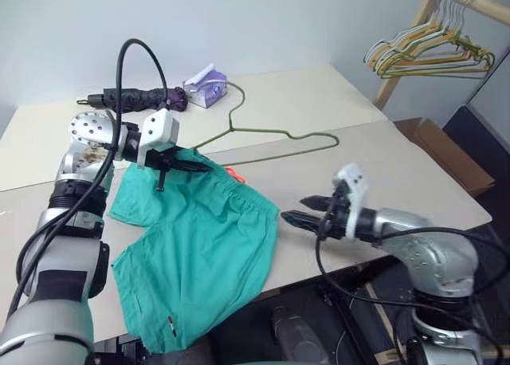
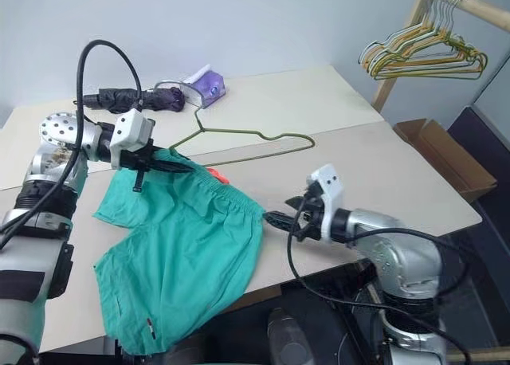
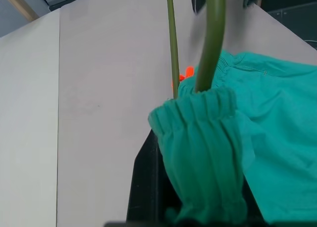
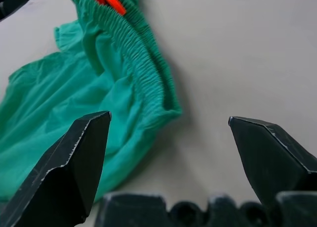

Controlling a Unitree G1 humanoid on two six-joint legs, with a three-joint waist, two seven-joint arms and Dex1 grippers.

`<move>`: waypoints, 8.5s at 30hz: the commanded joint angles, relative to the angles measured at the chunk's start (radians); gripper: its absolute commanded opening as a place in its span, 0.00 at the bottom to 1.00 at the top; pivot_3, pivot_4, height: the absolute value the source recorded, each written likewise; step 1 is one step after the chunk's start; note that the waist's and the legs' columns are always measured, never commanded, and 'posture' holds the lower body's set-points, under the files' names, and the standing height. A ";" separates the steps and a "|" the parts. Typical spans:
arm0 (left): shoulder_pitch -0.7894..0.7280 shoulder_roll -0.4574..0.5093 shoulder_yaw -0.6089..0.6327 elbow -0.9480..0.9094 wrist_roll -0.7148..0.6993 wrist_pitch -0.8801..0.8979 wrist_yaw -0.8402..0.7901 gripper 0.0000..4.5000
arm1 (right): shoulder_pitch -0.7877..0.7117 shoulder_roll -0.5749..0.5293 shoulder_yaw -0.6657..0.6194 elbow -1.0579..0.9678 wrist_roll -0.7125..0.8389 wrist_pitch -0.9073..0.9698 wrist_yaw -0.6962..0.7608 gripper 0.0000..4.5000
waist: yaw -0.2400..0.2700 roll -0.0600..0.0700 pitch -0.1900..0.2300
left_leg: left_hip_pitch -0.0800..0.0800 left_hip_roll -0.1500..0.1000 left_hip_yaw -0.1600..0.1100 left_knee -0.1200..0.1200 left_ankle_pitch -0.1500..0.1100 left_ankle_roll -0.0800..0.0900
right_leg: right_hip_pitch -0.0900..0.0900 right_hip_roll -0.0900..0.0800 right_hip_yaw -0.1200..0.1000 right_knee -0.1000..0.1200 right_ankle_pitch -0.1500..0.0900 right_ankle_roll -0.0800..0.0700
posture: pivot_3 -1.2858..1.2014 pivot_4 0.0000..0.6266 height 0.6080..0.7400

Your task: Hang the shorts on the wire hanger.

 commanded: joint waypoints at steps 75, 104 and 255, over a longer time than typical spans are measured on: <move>-0.043 0.138 -0.091 0.081 0.001 -0.032 -0.004 0.00 | 0.050 -0.365 0.185 0.068 -0.007 -0.499 -0.017 0.58 | 0.080 -0.001 0.000 | -0.001 0.000 0.001 0.000 0.000 0.000 | -0.001 0.001 -0.001 -0.001 -0.001 0.000 | 0.45 0.11 1.00; -0.181 -0.026 -0.237 0.220 0.001 -0.179 -0.004 0.00 | -0.481 -0.523 0.337 0.189 -0.138 -0.437 0.312 0.88 | 0.006 -0.001 0.000 | -0.004 0.000 0.000 0.000 0.000 0.001 | -0.003 0.000 -0.001 -0.001 0.000 0.000 | 0.43 0.05 1.00; -0.357 0.233 -0.365 0.272 -0.022 -0.287 -0.004 1.00 | -0.258 -0.401 0.252 0.033 -0.151 -0.490 0.238 0.00 | 0.028 -0.003 -0.002 | -0.004 0.000 0.000 0.002 0.000 0.001 | -0.003 0.000 -0.002 0.001 -0.001 0.000 | 0.44 0.03 1.00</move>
